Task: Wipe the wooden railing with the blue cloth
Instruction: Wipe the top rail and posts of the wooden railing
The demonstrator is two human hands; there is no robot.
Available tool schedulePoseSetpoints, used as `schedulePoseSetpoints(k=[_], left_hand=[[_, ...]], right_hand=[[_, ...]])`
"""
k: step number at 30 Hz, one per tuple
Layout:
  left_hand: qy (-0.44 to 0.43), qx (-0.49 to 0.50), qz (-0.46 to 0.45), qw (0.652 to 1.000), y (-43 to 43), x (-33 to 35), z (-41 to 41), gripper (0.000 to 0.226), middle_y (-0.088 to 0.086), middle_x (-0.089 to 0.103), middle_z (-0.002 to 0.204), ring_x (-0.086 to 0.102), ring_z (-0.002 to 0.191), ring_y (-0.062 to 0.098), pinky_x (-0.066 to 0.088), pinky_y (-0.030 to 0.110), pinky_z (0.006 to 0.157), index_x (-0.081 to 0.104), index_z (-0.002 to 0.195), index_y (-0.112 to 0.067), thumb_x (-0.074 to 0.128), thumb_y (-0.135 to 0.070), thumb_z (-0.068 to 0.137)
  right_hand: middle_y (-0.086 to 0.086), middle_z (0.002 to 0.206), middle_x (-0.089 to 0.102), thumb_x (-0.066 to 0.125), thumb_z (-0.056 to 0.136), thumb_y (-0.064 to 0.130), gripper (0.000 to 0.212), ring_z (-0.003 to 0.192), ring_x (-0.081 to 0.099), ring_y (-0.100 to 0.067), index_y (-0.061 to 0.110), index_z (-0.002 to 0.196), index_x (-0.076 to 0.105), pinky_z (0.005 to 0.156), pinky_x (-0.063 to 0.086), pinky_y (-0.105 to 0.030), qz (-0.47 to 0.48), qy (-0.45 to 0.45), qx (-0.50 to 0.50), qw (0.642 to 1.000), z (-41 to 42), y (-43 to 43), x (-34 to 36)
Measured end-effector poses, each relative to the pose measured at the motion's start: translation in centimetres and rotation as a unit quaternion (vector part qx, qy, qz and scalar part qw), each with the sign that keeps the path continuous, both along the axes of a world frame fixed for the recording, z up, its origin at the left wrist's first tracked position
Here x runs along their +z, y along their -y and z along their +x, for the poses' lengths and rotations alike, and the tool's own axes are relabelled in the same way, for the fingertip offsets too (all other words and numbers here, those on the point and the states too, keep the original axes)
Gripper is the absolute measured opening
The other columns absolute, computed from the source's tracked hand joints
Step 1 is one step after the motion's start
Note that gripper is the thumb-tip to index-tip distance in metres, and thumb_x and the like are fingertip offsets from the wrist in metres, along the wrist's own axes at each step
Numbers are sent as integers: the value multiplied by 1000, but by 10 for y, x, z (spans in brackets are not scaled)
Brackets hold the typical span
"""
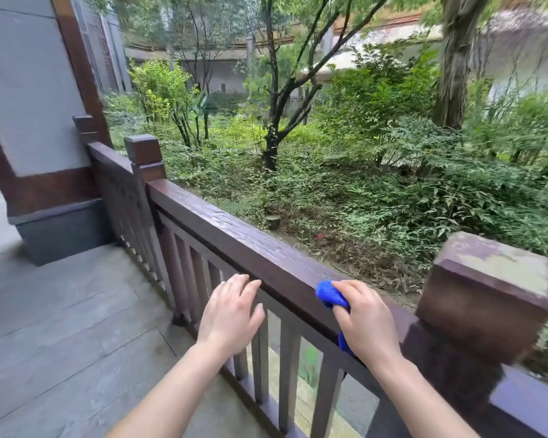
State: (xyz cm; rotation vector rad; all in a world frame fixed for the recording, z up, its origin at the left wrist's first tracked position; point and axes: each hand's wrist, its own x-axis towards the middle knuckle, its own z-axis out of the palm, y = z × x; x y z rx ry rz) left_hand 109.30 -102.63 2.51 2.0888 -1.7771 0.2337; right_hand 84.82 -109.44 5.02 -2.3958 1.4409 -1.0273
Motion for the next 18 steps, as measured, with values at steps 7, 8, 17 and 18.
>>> schedulePoseSetpoints(k=[7, 8, 17, 18], left_hand=[[0, -20, 23, 1000, 85, -10, 47, 49, 1, 44, 150, 34, 143, 18, 23, 36, 122, 47, 144, -23, 47, -38, 97], [-2, -22, 27, 999, 96, -11, 53, 49, 1, 44, 150, 34, 142, 18, 23, 36, 121, 47, 144, -23, 46, -38, 98], [-10, -81, 52, 995, 203, -18, 107, 33, 4, 53, 127, 47, 122, 26, 36, 40, 109, 56, 121, -22, 42, -40, 96], [-14, -91, 49, 995, 215, -19, 113, 32, 3, 54, 123, 48, 119, 26, 37, 40, 108, 56, 116, -22, 40, -40, 96]], right_hand=[[-7, 118, 65, 70, 75, 14, 40, 103, 57, -33, 17, 115, 67, 86, 48, -41, 3, -64, -103, 993, 30, 72, -28], [-8, 119, 64, 70, 74, 16, 40, 103, 57, -34, 17, 114, 67, 86, 47, -42, 10, -93, -111, 989, 33, 78, -32], [-3, 127, 61, 66, 77, 17, 39, 103, 57, -33, 21, 117, 65, 86, 50, -39, 63, -141, -228, 961, 39, 91, -36], [-5, 125, 63, 71, 72, 14, 42, 102, 58, -33, 19, 114, 67, 86, 51, -41, 58, -149, -227, 961, 40, 84, -42]])
